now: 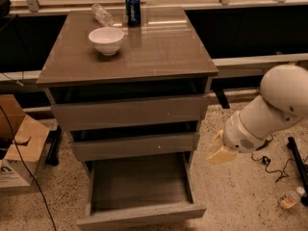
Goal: Close bottom drawer
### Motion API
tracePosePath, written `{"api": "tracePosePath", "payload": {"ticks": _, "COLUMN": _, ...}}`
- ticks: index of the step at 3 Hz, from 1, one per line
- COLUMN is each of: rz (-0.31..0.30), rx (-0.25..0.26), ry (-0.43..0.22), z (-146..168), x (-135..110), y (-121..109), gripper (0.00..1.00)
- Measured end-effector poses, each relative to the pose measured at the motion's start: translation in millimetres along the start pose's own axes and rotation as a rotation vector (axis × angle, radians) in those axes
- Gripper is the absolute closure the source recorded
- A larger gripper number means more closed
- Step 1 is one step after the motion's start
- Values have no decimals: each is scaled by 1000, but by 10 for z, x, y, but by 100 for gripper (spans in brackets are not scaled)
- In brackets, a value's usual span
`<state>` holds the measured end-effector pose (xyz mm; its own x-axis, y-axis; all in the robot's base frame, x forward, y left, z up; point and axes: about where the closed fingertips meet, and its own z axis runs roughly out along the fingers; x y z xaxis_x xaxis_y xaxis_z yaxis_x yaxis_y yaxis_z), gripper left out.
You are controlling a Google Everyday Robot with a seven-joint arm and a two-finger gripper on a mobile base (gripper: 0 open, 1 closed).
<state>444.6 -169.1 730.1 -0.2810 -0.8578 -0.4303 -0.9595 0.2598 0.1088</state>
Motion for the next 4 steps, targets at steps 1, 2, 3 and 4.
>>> {"api": "tracePosePath", "payload": {"ticks": 1, "rz": 144, "rx": -123, "ry": -133, "z": 590, "x": 247, "y": -114, "gripper": 100}}
{"api": "tracePosePath", "payload": {"ticks": 2, "rz": 182, "rx": -199, "ry": -152, "z": 939, "x": 361, "y": -86, "gripper": 100}}
{"api": "tracePosePath", "payload": {"ticks": 3, "rz": 209, "rx": -195, "ry": -128, "z": 1073, "x": 362, "y": -117, "gripper": 100}}
{"api": "tracePosePath", "payload": {"ticks": 4, "rz": 224, "rx": -209, "ry": -145, "z": 1373, "x": 481, "y": -200, "gripper": 100}}
